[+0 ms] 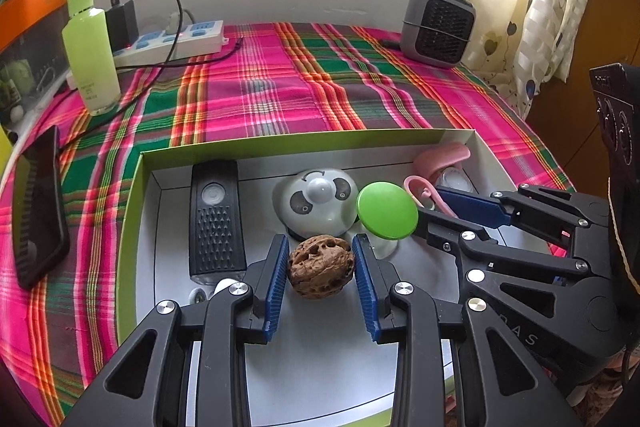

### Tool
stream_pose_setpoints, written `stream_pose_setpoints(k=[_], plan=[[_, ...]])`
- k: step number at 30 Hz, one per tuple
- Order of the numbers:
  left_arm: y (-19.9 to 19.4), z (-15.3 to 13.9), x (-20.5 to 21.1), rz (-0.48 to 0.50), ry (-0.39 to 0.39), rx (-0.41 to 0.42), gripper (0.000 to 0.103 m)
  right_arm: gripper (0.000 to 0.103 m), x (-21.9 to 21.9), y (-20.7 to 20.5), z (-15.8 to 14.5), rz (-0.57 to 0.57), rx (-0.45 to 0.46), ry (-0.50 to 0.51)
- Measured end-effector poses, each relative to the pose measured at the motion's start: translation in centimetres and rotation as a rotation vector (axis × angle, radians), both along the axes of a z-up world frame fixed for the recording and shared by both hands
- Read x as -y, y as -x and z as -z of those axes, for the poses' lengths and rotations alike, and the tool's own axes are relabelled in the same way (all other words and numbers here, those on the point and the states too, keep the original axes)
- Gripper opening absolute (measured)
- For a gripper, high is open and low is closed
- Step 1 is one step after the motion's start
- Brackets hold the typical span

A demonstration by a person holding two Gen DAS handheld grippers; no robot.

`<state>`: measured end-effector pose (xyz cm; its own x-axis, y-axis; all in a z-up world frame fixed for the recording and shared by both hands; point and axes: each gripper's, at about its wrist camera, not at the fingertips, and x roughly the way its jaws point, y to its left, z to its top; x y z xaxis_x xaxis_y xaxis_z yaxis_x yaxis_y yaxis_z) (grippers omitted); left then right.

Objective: Organize objects
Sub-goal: 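Lift and carry the pink clip and walnut over the box with both grippers, then lower the clip and walnut into the box and open both grippers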

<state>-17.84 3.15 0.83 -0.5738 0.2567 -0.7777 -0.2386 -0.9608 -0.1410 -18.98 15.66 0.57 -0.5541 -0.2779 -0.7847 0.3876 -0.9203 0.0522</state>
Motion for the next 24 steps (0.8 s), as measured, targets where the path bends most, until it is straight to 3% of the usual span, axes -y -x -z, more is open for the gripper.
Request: stream_pose_setpoints(k=[24], plan=[[0.13, -0.02, -0.15, 0.004, 0.011, -0.003, 0.032, 0.025, -0.01, -0.22, 0.18, -0.005, -0.018, 0.001]])
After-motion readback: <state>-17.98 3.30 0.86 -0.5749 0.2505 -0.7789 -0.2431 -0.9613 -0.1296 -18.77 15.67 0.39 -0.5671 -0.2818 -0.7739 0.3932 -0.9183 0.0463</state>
